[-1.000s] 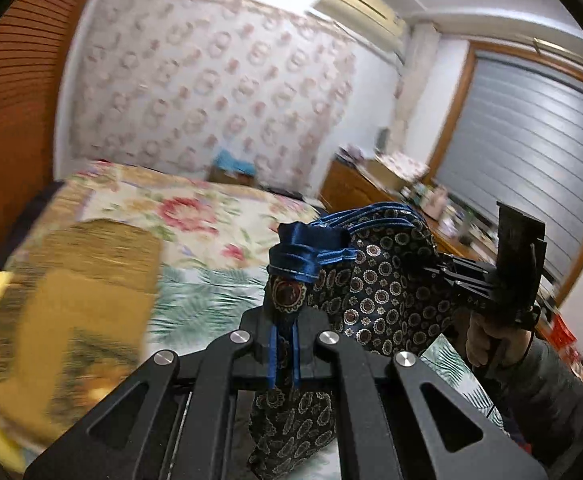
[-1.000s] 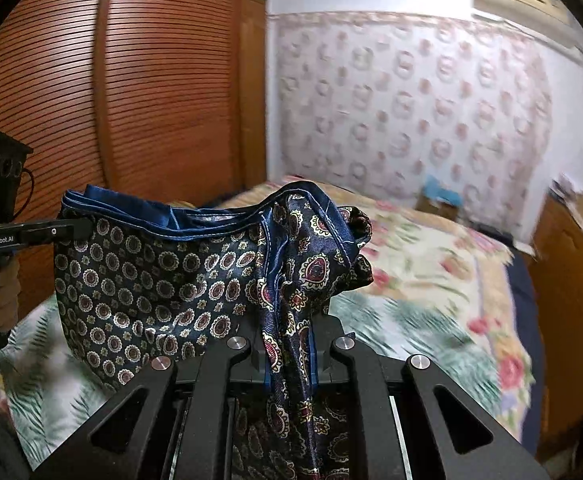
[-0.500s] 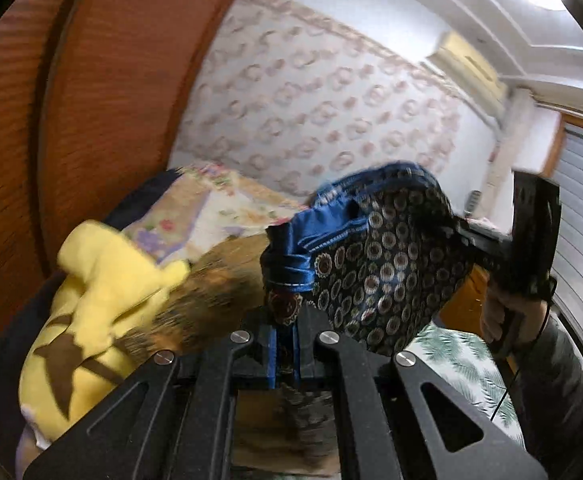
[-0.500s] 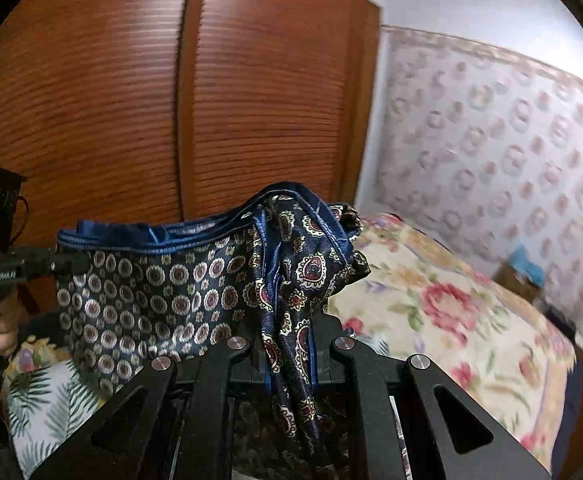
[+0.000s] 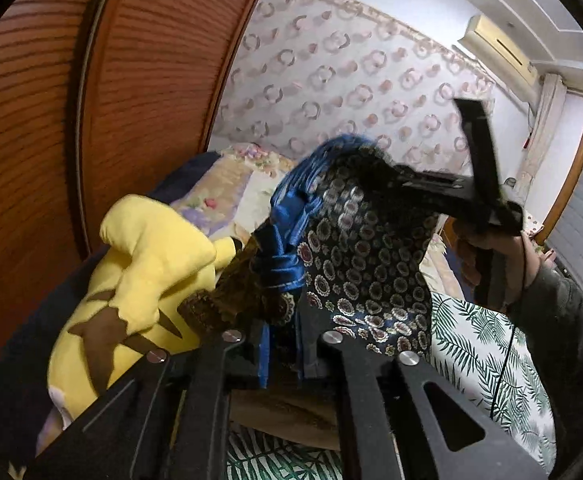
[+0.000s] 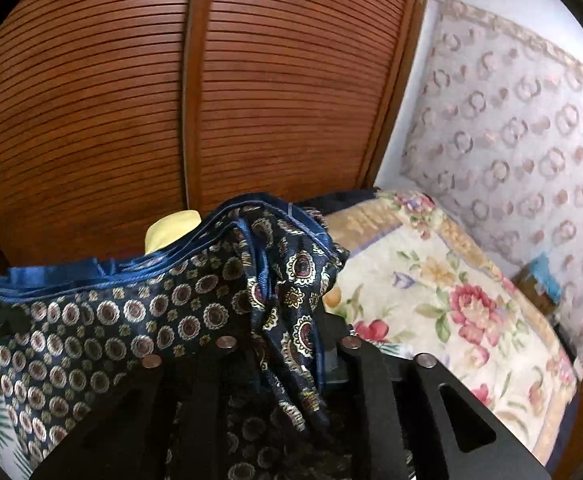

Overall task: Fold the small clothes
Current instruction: 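Carry the lifted robe bundle with both grippers toward the clothes stack by the wardrobe, then lower the robe bundle onto the folded clothes stack and open both grippers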

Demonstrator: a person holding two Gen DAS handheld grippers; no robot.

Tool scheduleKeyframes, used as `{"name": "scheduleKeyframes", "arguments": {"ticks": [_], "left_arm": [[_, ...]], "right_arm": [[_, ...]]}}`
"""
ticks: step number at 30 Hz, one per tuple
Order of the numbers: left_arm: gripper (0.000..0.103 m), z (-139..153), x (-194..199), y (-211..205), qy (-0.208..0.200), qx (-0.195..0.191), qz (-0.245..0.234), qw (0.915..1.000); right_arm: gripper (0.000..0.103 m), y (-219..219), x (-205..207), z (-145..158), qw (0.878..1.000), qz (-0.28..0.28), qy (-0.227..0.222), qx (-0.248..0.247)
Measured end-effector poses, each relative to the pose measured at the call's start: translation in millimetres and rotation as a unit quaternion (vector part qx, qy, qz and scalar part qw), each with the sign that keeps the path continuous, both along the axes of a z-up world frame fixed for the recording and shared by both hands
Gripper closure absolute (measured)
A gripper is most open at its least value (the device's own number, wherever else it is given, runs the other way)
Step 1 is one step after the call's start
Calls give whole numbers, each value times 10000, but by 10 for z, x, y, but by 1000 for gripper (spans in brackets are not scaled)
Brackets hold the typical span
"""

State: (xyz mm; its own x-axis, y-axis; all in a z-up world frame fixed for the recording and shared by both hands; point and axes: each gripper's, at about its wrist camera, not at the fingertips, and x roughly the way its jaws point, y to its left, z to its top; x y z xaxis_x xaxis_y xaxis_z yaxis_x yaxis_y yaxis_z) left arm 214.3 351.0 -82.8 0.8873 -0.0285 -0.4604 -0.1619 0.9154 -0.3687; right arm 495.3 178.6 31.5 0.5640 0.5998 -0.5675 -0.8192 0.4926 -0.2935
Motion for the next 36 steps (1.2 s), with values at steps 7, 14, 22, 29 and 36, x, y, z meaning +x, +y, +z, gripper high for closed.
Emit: {"name": "scheduleKeyframes", "arguments": {"ticks": [7,14,22,29,36], "left_arm": [[56,184,-138,-71,-327,659,276,9969],[23,96,90,-225,-72,754,-192,9969],[20,-293,338,-408,728,853,-501,9924],[20,-352,318,-453,848,929,-424,9912],[20,-275,273,-550,869,1100,-309,9896]], "right_arm": [[46,-139,-134,198,9971,-412,-136,623],[42,-373,-331,125,9968,-267,91,742],[41,-383,-60,-403,9954,-344,810,367],[40,-316,102,-541,9941,-495,837,482],[40,-328,6,-661,9934,-680,772,516]]}}
